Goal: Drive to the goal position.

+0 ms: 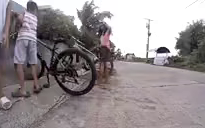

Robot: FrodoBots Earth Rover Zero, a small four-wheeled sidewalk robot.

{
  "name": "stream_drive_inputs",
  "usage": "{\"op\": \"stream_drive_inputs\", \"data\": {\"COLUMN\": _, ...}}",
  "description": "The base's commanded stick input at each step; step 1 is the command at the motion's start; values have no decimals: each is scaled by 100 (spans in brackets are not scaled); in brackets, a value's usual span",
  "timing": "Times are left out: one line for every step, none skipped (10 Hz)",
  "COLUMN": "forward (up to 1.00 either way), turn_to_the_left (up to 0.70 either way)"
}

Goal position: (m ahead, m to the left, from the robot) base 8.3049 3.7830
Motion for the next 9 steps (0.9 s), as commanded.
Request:
{"op": "stream_drive_inputs", "data": {"forward": 0, "turn_to_the_left": -45}}
{"op": "stream_drive_inputs", "data": {"forward": 0, "turn_to_the_left": -45}}
{"op": "stream_drive_inputs", "data": {"forward": 0, "turn_to_the_left": -18}}
{"op": "stream_drive_inputs", "data": {"forward": 0, "turn_to_the_left": 0}}
{"op": "stream_drive_inputs", "data": {"forward": 0, "turn_to_the_left": 0}}
{"op": "stream_drive_inputs", "data": {"forward": 70, "turn_to_the_left": 0}}
{"op": "stream_drive_inputs", "data": {"forward": 70, "turn_to_the_left": 0}}
{"op": "stream_drive_inputs", "data": {"forward": 70, "turn_to_the_left": 0}}
{"op": "stream_drive_inputs", "data": {"forward": 70, "turn_to_the_left": 0}}
